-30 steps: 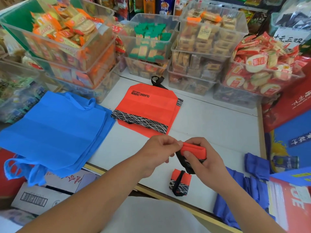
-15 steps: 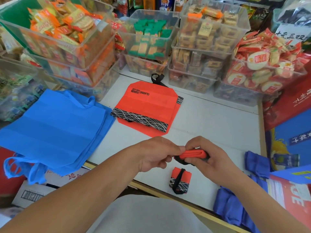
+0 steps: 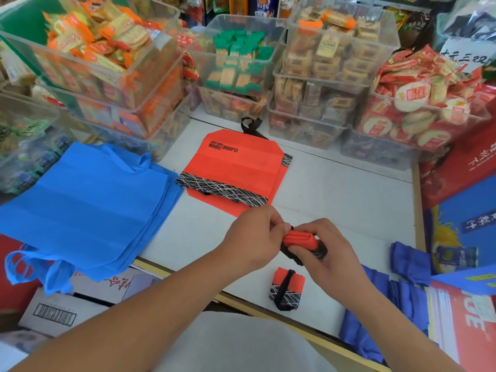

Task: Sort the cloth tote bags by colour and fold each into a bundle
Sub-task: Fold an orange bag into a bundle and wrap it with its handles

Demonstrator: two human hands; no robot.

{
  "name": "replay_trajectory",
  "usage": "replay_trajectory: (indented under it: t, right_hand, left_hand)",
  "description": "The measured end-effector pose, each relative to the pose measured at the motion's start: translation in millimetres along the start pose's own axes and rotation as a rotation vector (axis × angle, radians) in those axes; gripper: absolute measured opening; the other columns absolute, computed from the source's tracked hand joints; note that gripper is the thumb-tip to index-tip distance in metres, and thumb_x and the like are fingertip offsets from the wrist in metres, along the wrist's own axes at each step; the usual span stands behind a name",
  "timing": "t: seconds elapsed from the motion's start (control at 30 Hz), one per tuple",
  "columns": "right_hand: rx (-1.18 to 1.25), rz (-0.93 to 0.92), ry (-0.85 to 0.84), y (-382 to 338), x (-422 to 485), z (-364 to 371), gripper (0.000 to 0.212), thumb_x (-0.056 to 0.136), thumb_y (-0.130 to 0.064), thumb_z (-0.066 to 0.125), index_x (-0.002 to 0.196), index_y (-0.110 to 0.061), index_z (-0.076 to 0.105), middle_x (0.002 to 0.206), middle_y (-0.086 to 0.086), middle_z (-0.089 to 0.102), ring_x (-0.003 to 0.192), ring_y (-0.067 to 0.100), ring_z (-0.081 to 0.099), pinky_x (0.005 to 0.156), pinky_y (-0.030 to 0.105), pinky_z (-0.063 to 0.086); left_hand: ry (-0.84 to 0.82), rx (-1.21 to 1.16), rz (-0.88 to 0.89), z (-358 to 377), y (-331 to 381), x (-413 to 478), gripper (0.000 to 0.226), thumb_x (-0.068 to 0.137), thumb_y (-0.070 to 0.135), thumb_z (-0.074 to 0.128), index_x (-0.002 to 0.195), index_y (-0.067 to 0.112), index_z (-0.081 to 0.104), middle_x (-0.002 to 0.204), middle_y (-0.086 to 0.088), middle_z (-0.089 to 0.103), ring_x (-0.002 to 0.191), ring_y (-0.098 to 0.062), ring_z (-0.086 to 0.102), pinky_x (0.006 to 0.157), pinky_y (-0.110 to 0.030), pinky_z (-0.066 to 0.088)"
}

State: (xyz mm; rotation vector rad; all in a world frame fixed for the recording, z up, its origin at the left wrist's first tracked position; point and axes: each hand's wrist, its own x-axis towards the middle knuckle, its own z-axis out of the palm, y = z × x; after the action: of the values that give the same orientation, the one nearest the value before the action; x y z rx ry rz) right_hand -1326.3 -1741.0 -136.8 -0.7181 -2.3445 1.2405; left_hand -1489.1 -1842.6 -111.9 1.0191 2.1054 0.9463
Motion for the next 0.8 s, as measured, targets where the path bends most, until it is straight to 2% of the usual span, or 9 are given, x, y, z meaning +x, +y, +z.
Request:
replay_trajectory:
  t: [0.07, 0.17, 0.27, 0.37, 0.43, 0.47, 0.57, 0.63, 0.8]
  right_hand:
    - [0.011, 0.011, 0.018, 0, -1, 4, 0.040, 0.088, -0.006, 0.074, 0.102, -0.041, 0.064, 0.103, -0.013, 0.061, 0.090, 0.017, 0.067, 0.075, 0.037, 0.058]
    - [-0.067, -0.045, 0.047, -1, 1, 9, 0.039, 0.086, -0.004, 0.066, 0.096, -0.041, 0.063, 0.096, -0.015, 0.059, 0.089, 0.015, 0.063, 0.073, 0.035, 0.054]
    - [-0.043, -0.003, 0.048, 1, 3, 12, 0.033, 0.084, -0.004, 0.065, 0.093, -0.035, 0.066, 0.094, -0.012, 0.056, 0.086, 0.015, 0.062, 0.069, 0.031, 0.054]
    - [0.097, 0.195, 0.092, -2, 5, 6, 0.032, 0.086, -0.003, 0.073, 0.090, -0.034, 0.069, 0.090, -0.011, 0.067, 0.084, 0.013, 0.067, 0.068, 0.016, 0.052]
    - [0.256, 0.323, 0.168, -4, 6, 1, 0.029, 0.084, -0.006, 0.078, 0.099, -0.030, 0.069, 0.089, -0.010, 0.073, 0.086, 0.013, 0.070, 0.070, 0.018, 0.054]
    - [0.332, 0.366, 0.204, -3, 6, -1, 0.033, 0.083, -0.007, 0.081, 0.104, -0.028, 0.068, 0.090, -0.008, 0.076, 0.086, 0.014, 0.070, 0.073, 0.023, 0.055]
    - [0.451, 0.392, 0.210, -3, 5, -4, 0.032, 0.087, -0.004, 0.077, 0.111, -0.024, 0.070, 0.099, -0.001, 0.078, 0.096, 0.020, 0.072, 0.086, 0.033, 0.055]
    - [0.464, 0.389, 0.172, -2, 1, -5, 0.026, 0.092, -0.003, 0.070, 0.110, -0.022, 0.074, 0.103, 0.001, 0.077, 0.103, 0.024, 0.071, 0.090, 0.038, 0.055]
    - [0.516, 0.467, 0.177, -1, -3, -5, 0.022, 0.091, 0.000, 0.069, 0.103, -0.016, 0.078, 0.098, 0.002, 0.079, 0.096, 0.019, 0.074, 0.084, 0.029, 0.054]
  left_hand:
    - [0.018, -0.041, -0.007, 5, 1, 0, 0.014, 0.097, 0.031, 0.064, 0.090, 0.018, 0.067, 0.076, 0.007, 0.064, 0.070, -0.011, 0.060, 0.065, -0.030, 0.049]
    - [0.000, -0.114, -0.069, 14, 3, 1, 0.017, 0.097, 0.029, 0.064, 0.087, 0.016, 0.068, 0.072, 0.006, 0.063, 0.066, -0.010, 0.059, 0.062, -0.028, 0.047]
    - [-0.015, -0.197, -0.088, 18, 7, 3, 0.016, 0.098, 0.023, 0.062, 0.088, 0.014, 0.070, 0.072, 0.007, 0.063, 0.066, -0.005, 0.058, 0.064, -0.024, 0.044]
    - [-0.060, -0.208, -0.001, 8, 6, 5, 0.010, 0.097, 0.023, 0.064, 0.100, 0.023, 0.073, 0.099, 0.005, 0.063, 0.089, -0.003, 0.057, 0.079, -0.020, 0.045]
    - [-0.132, -0.172, 0.038, -1, 1, 5, 0.020, 0.094, 0.026, 0.070, 0.112, 0.033, 0.071, 0.115, 0.009, 0.058, 0.109, -0.002, 0.053, 0.089, -0.016, 0.042]
    - [-0.179, -0.210, 0.038, -3, 0, 4, 0.027, 0.092, 0.024, 0.072, 0.117, 0.033, 0.069, 0.116, 0.012, 0.060, 0.110, -0.002, 0.055, 0.091, -0.015, 0.044]
    - [-0.181, -0.414, 0.002, -1, -2, 0, 0.031, 0.090, 0.009, 0.074, 0.120, 0.018, 0.069, 0.104, 0.007, 0.073, 0.090, -0.002, 0.068, 0.079, -0.018, 0.055]
    - [-0.132, -0.436, 0.004, 4, -7, -1, 0.030, 0.089, 0.006, 0.075, 0.117, 0.015, 0.070, 0.101, 0.003, 0.075, 0.088, -0.006, 0.070, 0.078, -0.020, 0.056]
    - [-0.128, -0.510, -0.049, 15, -14, -3, 0.033, 0.087, 0.001, 0.076, 0.118, 0.013, 0.074, 0.101, -0.002, 0.078, 0.094, -0.015, 0.073, 0.084, -0.026, 0.058]
